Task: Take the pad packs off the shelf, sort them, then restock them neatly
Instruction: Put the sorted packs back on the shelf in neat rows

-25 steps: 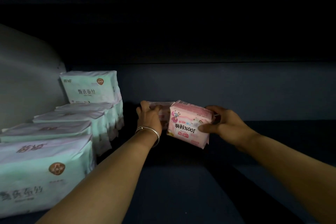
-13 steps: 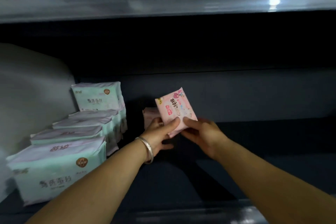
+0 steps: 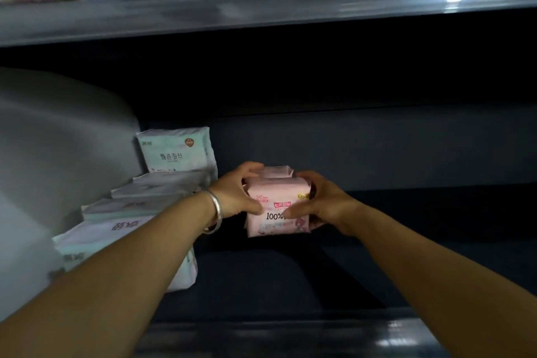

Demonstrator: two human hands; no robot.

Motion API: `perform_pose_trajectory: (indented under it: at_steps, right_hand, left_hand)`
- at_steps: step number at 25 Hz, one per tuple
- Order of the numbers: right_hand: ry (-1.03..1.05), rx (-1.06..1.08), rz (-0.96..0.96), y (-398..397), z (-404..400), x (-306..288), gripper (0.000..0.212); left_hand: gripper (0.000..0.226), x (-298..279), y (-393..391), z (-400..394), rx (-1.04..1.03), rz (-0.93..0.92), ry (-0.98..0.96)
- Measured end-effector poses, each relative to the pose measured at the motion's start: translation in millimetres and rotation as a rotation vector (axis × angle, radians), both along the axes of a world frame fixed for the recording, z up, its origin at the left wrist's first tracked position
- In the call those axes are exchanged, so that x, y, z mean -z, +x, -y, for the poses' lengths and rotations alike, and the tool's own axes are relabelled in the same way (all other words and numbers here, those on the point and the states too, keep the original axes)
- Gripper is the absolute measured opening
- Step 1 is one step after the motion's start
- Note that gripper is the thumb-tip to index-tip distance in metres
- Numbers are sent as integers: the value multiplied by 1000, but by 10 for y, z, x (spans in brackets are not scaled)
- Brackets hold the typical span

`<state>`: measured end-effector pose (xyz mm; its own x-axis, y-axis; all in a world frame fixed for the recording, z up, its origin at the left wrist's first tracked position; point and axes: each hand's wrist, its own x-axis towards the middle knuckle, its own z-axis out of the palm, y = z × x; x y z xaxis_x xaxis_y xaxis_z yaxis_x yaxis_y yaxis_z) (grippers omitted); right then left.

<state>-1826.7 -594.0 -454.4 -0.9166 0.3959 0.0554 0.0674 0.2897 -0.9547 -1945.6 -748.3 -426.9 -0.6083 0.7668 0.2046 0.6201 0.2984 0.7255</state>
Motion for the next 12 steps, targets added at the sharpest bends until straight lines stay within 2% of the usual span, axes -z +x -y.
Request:
perform_pose_trajectory:
  at_steps: [2, 5, 8, 12]
  right_hand:
    - [-13, 72, 4, -177, 0, 90, 73]
    - [89, 143, 2, -424, 5, 184, 84]
    - [164, 164, 30, -621, -26, 220, 97]
    - [224, 188, 58, -727, -52, 188, 93]
  left_hand:
    - [78, 222, -163, -129, -208, -9, 73]
    - [65, 569, -348, -307, -477, -10, -26]
    - [54, 693, -420, -390, -523, 1, -108]
    - [53, 692, -493, -428, -546, -45, -183]
